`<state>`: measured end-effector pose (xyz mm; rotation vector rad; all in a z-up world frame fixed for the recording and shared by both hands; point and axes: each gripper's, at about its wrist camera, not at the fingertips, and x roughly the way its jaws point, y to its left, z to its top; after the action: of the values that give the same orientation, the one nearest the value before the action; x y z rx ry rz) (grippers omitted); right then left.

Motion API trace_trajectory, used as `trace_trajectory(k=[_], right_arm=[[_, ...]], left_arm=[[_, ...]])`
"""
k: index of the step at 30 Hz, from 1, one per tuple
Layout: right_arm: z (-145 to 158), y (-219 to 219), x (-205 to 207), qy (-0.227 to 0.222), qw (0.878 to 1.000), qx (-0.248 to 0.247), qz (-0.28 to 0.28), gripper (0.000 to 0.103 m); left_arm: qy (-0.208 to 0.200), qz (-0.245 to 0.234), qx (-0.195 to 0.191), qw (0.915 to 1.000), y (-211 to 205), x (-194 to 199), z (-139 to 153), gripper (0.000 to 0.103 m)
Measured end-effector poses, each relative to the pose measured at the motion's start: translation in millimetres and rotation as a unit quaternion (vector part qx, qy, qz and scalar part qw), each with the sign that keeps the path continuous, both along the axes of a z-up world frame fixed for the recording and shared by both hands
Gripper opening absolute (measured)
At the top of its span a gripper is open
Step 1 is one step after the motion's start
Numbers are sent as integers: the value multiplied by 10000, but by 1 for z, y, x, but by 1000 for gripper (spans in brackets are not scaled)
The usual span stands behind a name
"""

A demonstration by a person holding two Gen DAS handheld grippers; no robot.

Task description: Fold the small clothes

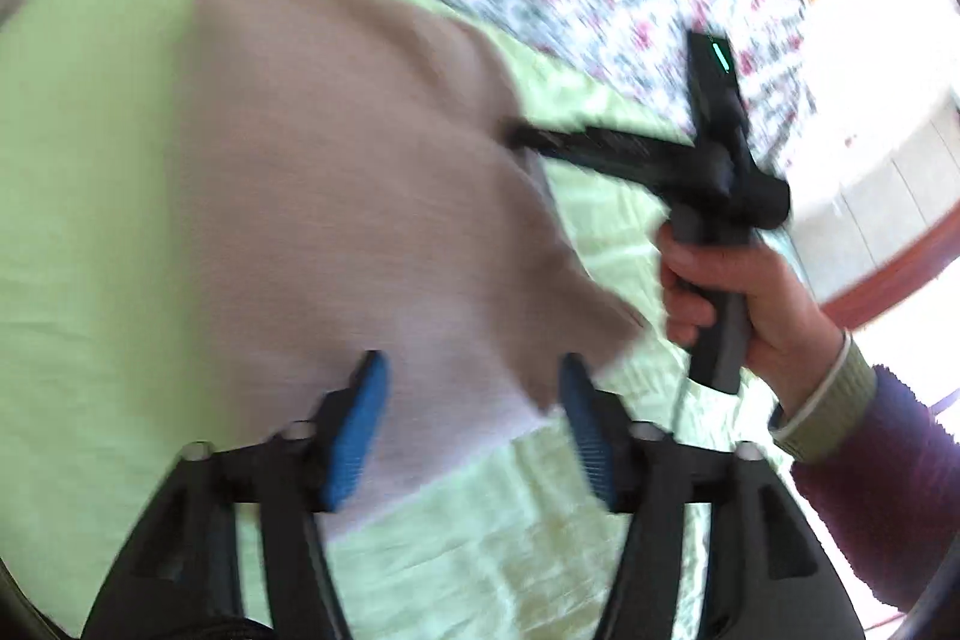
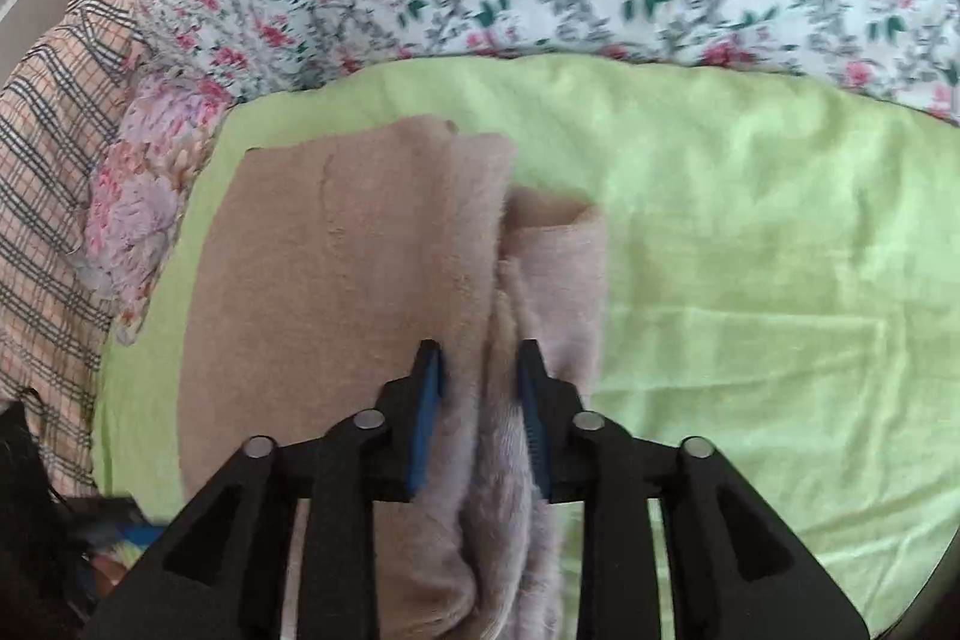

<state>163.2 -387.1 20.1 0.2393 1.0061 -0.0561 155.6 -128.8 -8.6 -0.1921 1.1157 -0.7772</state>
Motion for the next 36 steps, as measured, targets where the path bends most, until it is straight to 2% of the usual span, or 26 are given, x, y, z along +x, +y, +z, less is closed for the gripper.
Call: trace_trajectory(k=[1,3,5,8,10,16,17,19,20,21,24,29,33,36], right_arm=[[1,-5,-5,-39,9999,119,-65,45],[3,-12,-14,-157,9982,542,-184,65],[1,-16,-18,-173,9961,822,-252,74],[-11,-17,-18,26,9948,962,-327,76],[-21,-17,-18,138,9933,1094,-345,76],[-53,-7,-16,495,9848,1607,-432,76],[-56,-3,-15,540,9845,1613,-425,75],[-53,5,-16,484,9858,1557,-390,48],[-51,8,-17,460,9863,1523,-433,45],[-47,10,-18,443,9869,1483,-460,37],[-31,17,-26,304,9862,1547,-498,31],[-6,62,-47,46,9839,1783,-110,29],[-12,111,-55,-49,9800,1957,359,29],[-33,133,-55,168,9779,2020,503,29]], left_arm=[[-2,152,9,9999,13,7,1,69],[112,402,-6,9991,33,24,-6,75],[351,663,-14,9972,47,47,-22,76],[874,835,-459,9916,59,69,-46,79],[1072,932,-689,9874,57,80,-56,79],[1484,887,-750,9821,34,112,-83,79],[1509,841,-746,9821,27,115,-85,79],[1418,780,-728,9841,19,120,-84,65],[1331,684,-739,9860,16,120,-80,56],[1202,650,-640,9886,14,118,-75,51],[906,525,-553,9930,17,105,-58,41],[505,557,-560,9956,53,74,-16,39],[288,677,-348,9967,98,47,4,39],[281,806,-122,9963,137,29,-1,40]])
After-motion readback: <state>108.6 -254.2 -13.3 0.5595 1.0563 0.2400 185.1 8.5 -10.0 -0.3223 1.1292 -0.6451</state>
